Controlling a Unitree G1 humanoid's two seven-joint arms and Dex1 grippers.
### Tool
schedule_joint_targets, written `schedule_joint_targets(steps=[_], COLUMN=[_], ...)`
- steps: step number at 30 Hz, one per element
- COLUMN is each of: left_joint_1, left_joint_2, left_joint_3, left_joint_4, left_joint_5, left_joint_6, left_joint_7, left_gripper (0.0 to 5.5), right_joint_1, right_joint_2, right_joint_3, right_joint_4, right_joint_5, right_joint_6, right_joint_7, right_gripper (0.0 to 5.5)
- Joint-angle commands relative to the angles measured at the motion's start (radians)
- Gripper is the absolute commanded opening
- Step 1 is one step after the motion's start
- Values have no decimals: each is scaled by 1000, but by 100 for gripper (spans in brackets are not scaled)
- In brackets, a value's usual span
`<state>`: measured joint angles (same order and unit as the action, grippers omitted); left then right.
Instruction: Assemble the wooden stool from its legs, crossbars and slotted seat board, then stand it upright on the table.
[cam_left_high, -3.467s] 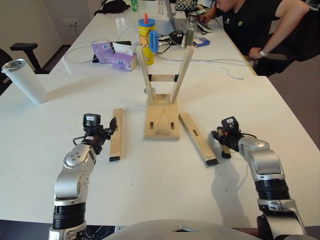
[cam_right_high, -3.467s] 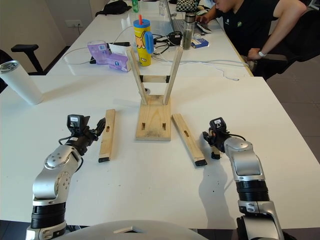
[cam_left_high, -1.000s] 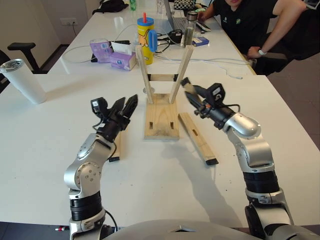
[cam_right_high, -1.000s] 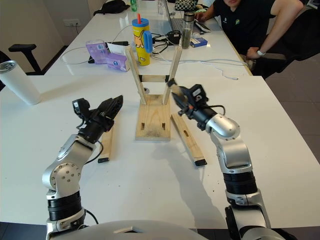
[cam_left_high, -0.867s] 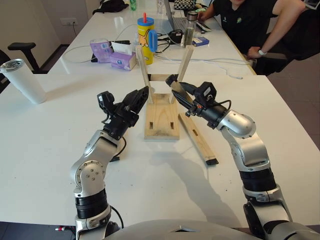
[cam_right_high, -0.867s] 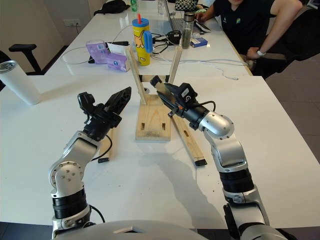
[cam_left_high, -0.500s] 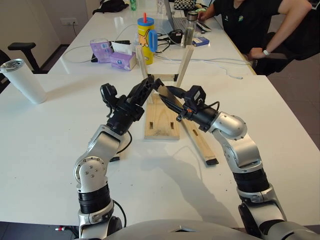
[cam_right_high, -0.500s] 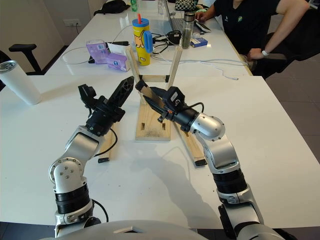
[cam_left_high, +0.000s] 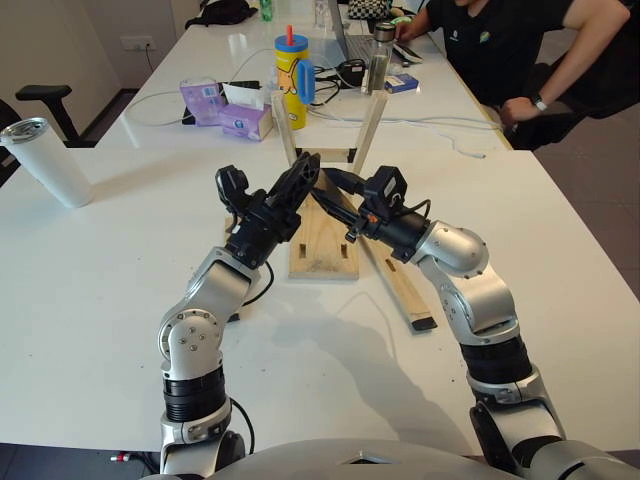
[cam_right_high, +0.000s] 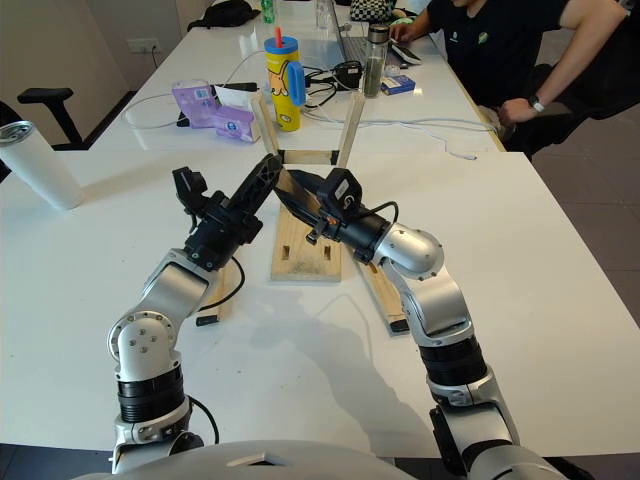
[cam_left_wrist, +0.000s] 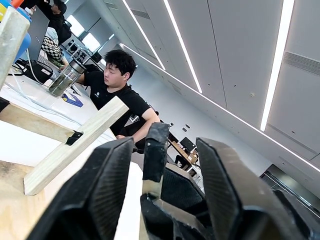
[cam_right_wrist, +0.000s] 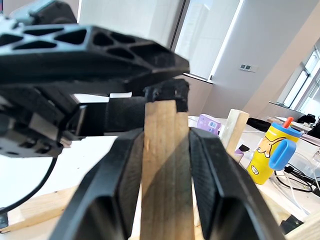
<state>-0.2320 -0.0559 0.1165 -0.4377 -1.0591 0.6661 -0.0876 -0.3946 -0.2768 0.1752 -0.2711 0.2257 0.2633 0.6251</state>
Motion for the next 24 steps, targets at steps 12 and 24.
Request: schedule_joint_targets(steps=[12, 24], left_joint_1=[-10, -9], left_joint_2=[17, 47], left_joint_3=[-14, 45], left_joint_4=[21, 89], left_joint_5=[-8, 41], left_joint_6=[-7, -46], left_joint_7=[-1, 38], left_gripper=[45, 45], right_joint_1=[-21, -62], right_joint_2=[-8, 17], right_joint_3=[9, -92], right_joint_4=[-28, -49], right_joint_5=[48, 228], right_joint_6=[33, 189], right_joint_7=[35, 7], right_gripper=[128, 250])
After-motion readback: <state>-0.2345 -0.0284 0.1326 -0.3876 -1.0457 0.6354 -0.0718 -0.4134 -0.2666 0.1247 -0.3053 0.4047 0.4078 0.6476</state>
